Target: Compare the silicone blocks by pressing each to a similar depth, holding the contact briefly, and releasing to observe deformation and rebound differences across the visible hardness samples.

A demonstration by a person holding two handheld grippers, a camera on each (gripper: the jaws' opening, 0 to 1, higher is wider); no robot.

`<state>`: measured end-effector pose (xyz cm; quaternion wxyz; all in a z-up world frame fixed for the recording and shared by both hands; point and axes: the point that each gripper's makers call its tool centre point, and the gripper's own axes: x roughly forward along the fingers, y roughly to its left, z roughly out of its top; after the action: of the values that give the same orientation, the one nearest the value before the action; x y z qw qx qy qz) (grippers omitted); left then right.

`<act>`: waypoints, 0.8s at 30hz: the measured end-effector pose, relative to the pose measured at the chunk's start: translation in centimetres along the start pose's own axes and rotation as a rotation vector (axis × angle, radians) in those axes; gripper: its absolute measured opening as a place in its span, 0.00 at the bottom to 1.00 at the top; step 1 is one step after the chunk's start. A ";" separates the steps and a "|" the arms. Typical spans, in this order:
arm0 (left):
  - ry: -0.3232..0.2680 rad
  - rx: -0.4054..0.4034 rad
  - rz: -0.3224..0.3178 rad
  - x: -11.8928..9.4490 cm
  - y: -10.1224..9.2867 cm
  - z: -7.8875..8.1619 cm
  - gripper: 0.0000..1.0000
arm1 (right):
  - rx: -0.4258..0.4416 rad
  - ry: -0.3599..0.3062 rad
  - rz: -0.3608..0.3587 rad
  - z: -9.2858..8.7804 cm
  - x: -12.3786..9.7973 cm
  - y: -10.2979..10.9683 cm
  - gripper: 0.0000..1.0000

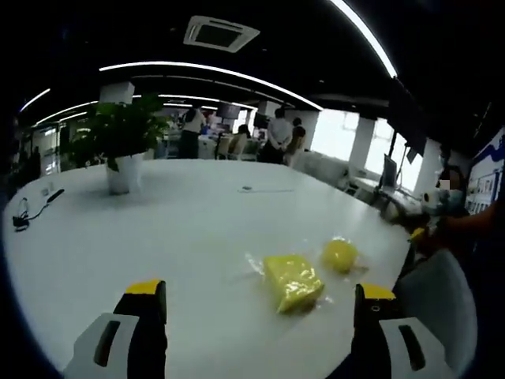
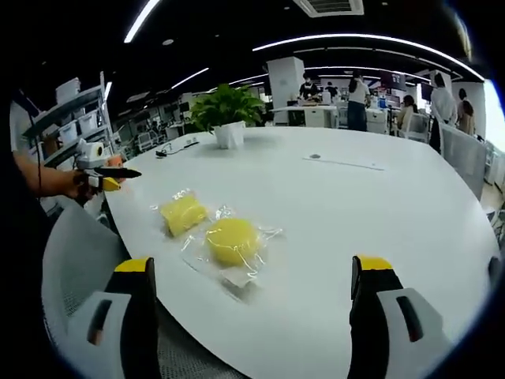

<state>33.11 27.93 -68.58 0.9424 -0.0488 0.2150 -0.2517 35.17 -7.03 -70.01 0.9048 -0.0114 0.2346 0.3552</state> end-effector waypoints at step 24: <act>-0.047 -0.049 0.013 -0.1 1.0 0.3 1.00 | -0.042 0.037 -0.017 -0.9 0.2 0.3 0.97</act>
<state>33.59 28.87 -68.49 0.9472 -0.0766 0.1993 -0.2391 34.70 -6.82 -70.85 0.9029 -0.0390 0.2439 0.3519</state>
